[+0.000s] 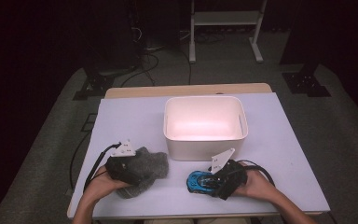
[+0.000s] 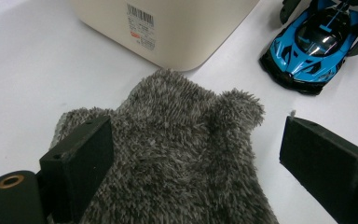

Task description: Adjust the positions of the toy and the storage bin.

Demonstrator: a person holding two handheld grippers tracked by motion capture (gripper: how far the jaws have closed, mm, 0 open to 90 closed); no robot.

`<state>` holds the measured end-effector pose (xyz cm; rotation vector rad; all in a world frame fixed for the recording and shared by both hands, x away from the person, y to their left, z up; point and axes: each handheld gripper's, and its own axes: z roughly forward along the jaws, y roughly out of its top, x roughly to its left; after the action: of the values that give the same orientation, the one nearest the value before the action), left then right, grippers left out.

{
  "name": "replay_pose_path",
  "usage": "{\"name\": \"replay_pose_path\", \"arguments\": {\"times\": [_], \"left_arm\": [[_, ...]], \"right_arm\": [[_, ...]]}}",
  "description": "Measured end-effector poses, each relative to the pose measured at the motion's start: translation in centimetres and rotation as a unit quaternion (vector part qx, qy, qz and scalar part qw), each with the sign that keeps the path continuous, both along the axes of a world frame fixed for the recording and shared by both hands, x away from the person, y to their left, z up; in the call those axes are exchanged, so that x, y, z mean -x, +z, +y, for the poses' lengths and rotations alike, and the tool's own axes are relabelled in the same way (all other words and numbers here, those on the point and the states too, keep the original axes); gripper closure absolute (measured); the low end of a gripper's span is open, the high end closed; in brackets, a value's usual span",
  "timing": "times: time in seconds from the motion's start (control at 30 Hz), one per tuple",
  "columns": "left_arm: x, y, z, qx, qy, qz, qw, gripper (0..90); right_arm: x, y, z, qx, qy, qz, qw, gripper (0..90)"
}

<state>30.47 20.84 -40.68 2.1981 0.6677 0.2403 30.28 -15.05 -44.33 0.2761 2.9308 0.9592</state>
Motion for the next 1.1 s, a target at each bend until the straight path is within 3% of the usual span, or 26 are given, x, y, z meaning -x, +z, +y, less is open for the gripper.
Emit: {"name": "replay_pose_path", "arguments": {"times": [0.13,0.73,1.1], "left_arm": [[-0.03,-0.14,-0.04,-0.001,-0.001,0.001,1.0000,9.5],[-0.03,-0.22,-0.14,-0.003,-0.004,0.003,1.0000,9.5],[-0.02,-0.25,-0.23,-0.002,-0.004,0.004,1.0000,9.5]], "right_arm": [[0.04,-0.48,0.10,0.007,-0.002,0.000,1.0000,14.0],[0.53,-0.80,0.31,-0.010,-0.018,-0.011,0.9997,13.5],[0.47,-0.88,0.57,-0.003,-0.020,-0.009,0.9998,13.1]]}}
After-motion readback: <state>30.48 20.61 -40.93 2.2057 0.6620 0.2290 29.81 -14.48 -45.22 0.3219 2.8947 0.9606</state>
